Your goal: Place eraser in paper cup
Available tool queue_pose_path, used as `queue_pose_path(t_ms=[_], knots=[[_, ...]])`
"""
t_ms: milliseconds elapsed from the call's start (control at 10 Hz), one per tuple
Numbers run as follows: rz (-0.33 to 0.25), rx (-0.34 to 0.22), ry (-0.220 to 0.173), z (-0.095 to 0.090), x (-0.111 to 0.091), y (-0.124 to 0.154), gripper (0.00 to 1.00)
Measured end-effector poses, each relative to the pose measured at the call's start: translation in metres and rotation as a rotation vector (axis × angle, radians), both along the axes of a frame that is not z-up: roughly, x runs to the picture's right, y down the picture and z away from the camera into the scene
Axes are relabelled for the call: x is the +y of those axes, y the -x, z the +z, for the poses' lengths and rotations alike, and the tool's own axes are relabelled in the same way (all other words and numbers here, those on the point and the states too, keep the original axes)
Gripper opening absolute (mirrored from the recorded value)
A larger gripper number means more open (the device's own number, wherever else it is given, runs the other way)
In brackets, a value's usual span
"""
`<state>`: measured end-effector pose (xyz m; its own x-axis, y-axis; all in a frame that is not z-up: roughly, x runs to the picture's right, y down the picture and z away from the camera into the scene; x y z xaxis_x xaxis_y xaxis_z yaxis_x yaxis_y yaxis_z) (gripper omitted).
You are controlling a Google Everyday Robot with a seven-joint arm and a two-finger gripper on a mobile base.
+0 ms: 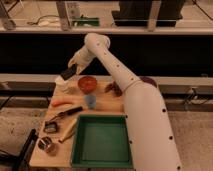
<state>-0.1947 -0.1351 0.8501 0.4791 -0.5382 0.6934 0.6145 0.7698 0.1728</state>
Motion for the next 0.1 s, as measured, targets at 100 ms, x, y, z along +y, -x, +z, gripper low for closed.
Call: queue_pose_path(t_ms=[100], knots=[[-0.012, -0.014, -0.004, 0.0026, -0.0003, 0.0074, 0.00]])
